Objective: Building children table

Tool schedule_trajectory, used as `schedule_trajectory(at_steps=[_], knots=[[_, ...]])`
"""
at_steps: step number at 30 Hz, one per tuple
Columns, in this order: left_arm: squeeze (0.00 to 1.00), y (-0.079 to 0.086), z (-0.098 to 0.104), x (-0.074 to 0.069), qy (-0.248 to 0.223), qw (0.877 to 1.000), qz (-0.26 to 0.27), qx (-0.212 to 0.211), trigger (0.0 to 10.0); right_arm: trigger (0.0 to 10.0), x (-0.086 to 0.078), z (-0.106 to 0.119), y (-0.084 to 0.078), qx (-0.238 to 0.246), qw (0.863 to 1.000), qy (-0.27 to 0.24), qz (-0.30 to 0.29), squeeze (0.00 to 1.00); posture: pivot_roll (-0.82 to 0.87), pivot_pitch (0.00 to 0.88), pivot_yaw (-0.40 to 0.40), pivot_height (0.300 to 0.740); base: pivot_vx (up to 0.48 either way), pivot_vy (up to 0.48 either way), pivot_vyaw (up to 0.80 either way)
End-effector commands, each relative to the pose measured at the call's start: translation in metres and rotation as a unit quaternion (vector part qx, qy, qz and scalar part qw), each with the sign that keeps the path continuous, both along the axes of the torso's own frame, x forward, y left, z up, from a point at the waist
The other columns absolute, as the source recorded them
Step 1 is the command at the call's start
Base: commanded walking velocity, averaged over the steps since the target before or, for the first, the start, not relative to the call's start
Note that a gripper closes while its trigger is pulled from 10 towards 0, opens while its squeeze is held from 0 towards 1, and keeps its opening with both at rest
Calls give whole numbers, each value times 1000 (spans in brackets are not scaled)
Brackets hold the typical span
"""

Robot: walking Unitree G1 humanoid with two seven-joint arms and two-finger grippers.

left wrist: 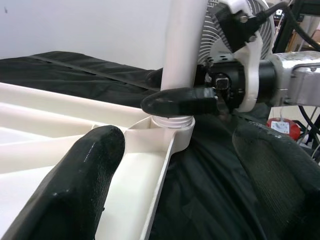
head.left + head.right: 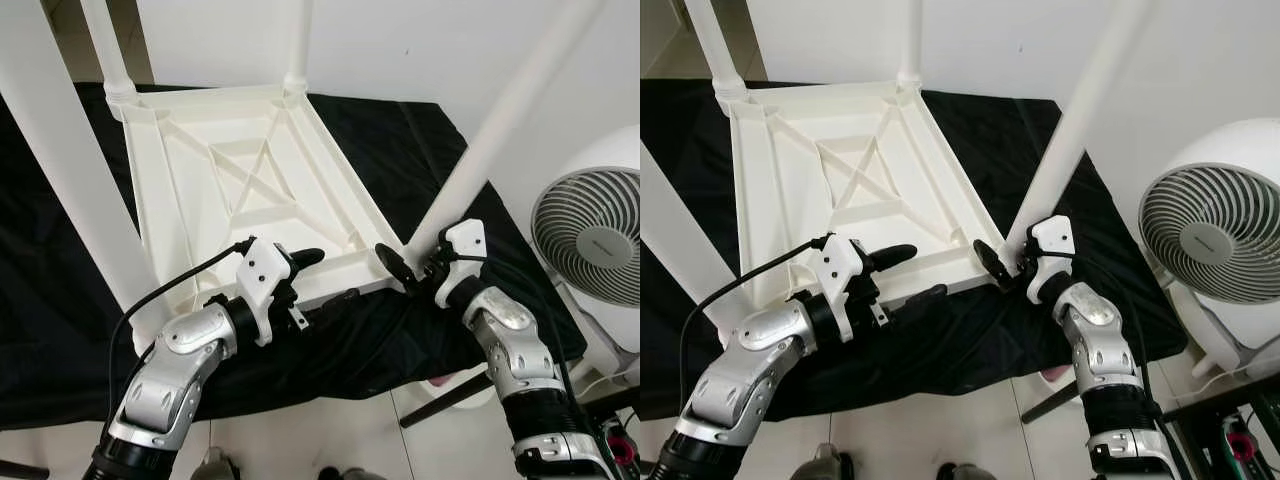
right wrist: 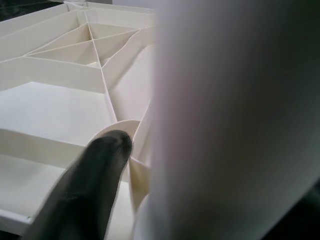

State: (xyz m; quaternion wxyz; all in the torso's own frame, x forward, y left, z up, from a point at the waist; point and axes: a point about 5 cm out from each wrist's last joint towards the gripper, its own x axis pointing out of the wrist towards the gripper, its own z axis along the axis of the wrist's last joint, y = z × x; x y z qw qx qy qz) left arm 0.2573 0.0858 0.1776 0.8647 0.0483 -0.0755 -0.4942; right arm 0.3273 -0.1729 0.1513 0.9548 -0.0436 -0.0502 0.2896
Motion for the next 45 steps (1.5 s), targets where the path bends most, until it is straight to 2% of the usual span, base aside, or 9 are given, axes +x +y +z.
schedule_trajectory(at_steps=[1,2,18,19,29,32,34,36,45], knots=[[0,-2,1,0,-4,1000,3,-2,10000,4431,1,-8,5,-2,1000,14,24,0,111,84,-91,740,0,0,0],[0,-2,2,0,-4,1000,3,-2,10000,0,4,-8,10,1,999,16,33,0,115,91,-91,740,0,0,0],[0,-7,2,-2,-4,1000,1,-11,10000,0,13,-10,8,3,999,12,40,0,113,118,-110,740,0,0,0],[0,-10,1,-1,-5,1000,-2,-10,10000,10000,13,-12,6,0,1000,20,22,0,94,122,-107,740,0,0,0],[0,-17,-1,2,-2,1000,-19,-11,10000,10000,3,-21,5,8,995,12,-95,0,61,129,-93,740,0,0,0],[0,-18,-2,2,0,1000,-23,-12,10000,10000,-6,-22,8,24,985,1,-172,0,49,133,-96,740,0,0,0],[0,-18,-2,2,0,1000,-23,-12,10000,10000,-6,-22,8,24,985,1,-172,0,49,133,-96,740,0,0,0],[0,-18,-3,5,1,1000,-18,-13,10000,10000,-10,-23,14,61,962,3,-265,0,48,129,-95,740,0,0,0],[0,-14,0,10,0,1000,-14,-16,10000,10000,-17,-29,39,80,941,17,-330,0,50,112,-68,740,0,0,0]])
